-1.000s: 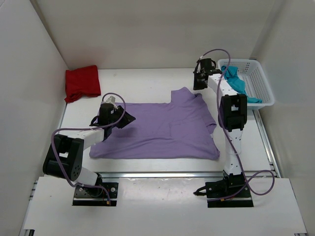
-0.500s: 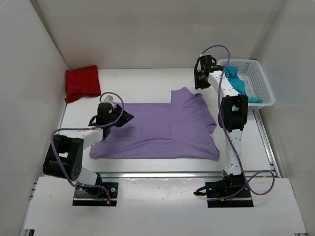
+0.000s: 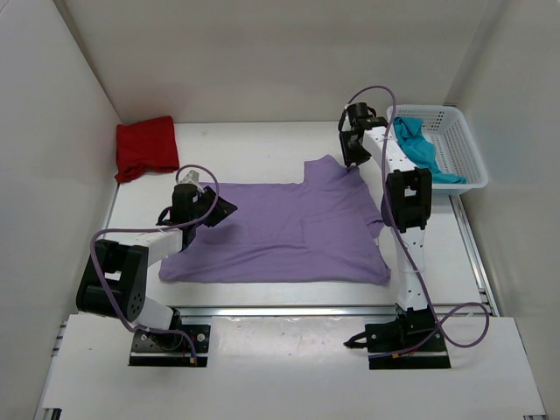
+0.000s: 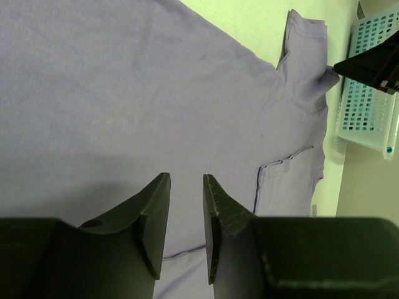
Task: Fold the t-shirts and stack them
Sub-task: Grap the side of the flattened tshirt furthest away from the robot with both arms
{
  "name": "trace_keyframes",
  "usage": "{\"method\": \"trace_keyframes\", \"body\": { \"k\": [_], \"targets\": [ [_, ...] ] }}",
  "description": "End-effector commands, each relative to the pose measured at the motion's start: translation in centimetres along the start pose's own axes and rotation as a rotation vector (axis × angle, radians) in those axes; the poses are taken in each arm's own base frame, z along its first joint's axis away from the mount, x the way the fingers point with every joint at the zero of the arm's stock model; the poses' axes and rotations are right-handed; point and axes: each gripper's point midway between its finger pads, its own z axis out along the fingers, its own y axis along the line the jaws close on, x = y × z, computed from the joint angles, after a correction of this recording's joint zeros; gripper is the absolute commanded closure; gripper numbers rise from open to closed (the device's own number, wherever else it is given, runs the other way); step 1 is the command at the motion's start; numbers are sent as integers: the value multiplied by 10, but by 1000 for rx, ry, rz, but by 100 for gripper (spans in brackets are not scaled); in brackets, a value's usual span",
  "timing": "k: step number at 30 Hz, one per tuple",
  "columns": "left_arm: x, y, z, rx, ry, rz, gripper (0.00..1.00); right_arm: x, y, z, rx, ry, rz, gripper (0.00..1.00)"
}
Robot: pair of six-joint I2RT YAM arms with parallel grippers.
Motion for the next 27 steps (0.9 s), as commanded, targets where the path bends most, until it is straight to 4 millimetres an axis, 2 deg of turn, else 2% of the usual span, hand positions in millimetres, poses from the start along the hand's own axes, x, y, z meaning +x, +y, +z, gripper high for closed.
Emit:
{"method": "trace_keyframes", "body": {
  "k": [1,4,7,8,10,11,12,16,21,25,27],
  "targets": [
    [0,-4,-3,26,-6,-2,62,-11,-8,-5,13,-27,-16,69],
    [-5,-2,-4,21,-17,-6,61,-10,-8,-2,8,-15,-22,69],
    [0,1,-2,19,-4,-7,62,-16,-7,0,-8,-29,-26,69],
    [-2,-2,-1,23,-10,-4,62,-9,-7,7,-9,-6,-30,68],
    [-2,-2,-1,27,-7,-2,62,-16,1,6,-43,-22,-33,68],
    [-2,2,-2,17,-6,-13,62,-11,-2,11,-55,-3,-26,68],
    [-4,0,-1,20,-11,-11,62,-17,-1,7,-54,-19,-25,68],
    [-4,1,-2,18,-16,-13,62,-7,5,9,-75,14,-41,68],
    [-2,1,0,21,-6,-15,62,-5,8,6,-103,19,-52,68],
    [-4,4,-1,15,-12,-18,62,0,13,13,-133,32,-54,70],
    [-2,7,-2,7,-12,-20,62,7,8,22,-129,56,-33,71]
  ]
}}
